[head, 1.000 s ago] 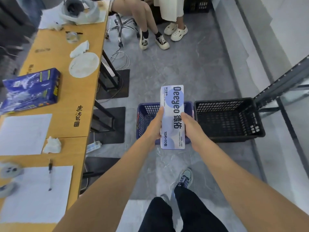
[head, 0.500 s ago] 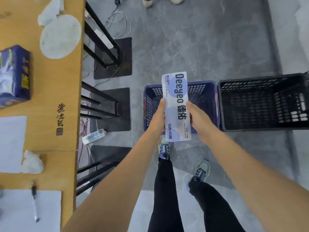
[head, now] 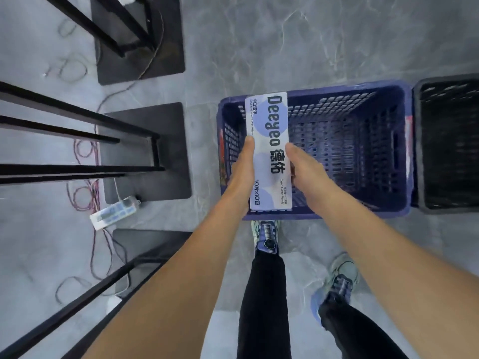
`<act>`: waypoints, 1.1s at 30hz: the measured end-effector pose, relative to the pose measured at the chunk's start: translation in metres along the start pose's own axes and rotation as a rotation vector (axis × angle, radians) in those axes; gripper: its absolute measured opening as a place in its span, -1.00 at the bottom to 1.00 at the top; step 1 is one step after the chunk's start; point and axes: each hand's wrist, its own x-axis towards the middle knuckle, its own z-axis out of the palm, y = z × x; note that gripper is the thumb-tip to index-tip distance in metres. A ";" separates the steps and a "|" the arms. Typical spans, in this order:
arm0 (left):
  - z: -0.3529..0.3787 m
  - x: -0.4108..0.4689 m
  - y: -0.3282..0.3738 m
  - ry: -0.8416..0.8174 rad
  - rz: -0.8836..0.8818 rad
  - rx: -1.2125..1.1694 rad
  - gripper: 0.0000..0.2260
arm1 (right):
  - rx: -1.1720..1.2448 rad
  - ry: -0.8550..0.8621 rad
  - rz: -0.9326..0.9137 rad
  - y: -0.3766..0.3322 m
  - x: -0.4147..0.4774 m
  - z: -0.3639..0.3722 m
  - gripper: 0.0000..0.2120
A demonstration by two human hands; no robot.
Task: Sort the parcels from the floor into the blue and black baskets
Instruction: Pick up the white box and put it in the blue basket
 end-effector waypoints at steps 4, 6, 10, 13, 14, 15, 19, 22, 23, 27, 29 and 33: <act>-0.006 0.102 -0.060 0.107 -0.083 -0.083 0.06 | -0.015 0.004 0.041 0.018 0.054 0.015 -0.46; -0.008 0.111 -0.053 0.114 -0.099 -0.112 0.08 | -0.033 0.020 0.059 0.030 0.080 0.024 -0.34; -0.007 0.153 -0.063 0.125 -0.143 -0.084 0.05 | -0.011 0.030 0.089 0.044 0.120 0.037 -0.39; -0.002 0.192 -0.086 0.136 -0.170 -0.031 0.14 | 0.017 0.068 0.097 0.054 0.143 0.042 -0.66; -0.001 0.205 -0.094 0.141 -0.180 -0.009 0.08 | 0.025 0.074 0.101 0.057 0.148 0.043 -0.68; -0.002 0.198 -0.087 0.140 -0.183 0.010 0.05 | 0.028 0.079 0.107 0.058 0.153 0.045 -0.69; -0.003 0.206 -0.082 0.151 -0.143 0.056 0.01 | 0.043 0.091 0.145 0.065 0.166 0.053 -0.76; -0.004 0.196 -0.075 0.147 -0.150 0.069 0.00 | 0.005 0.068 0.152 0.066 0.174 0.059 -0.69; -0.005 0.191 -0.070 0.140 -0.144 0.068 -0.02 | -0.011 0.076 0.154 0.067 0.178 0.060 -0.73; 0.001 0.171 -0.059 0.119 -0.087 0.195 -0.30 | -0.047 0.060 0.170 0.066 0.181 0.066 -0.46; 0.002 0.167 -0.065 0.135 -0.058 0.233 -0.37 | -0.025 0.044 0.176 0.069 0.182 0.065 -0.40; 0.000 0.167 -0.072 0.139 -0.089 0.207 -0.41 | 0.013 0.022 0.180 0.076 0.195 0.059 -0.65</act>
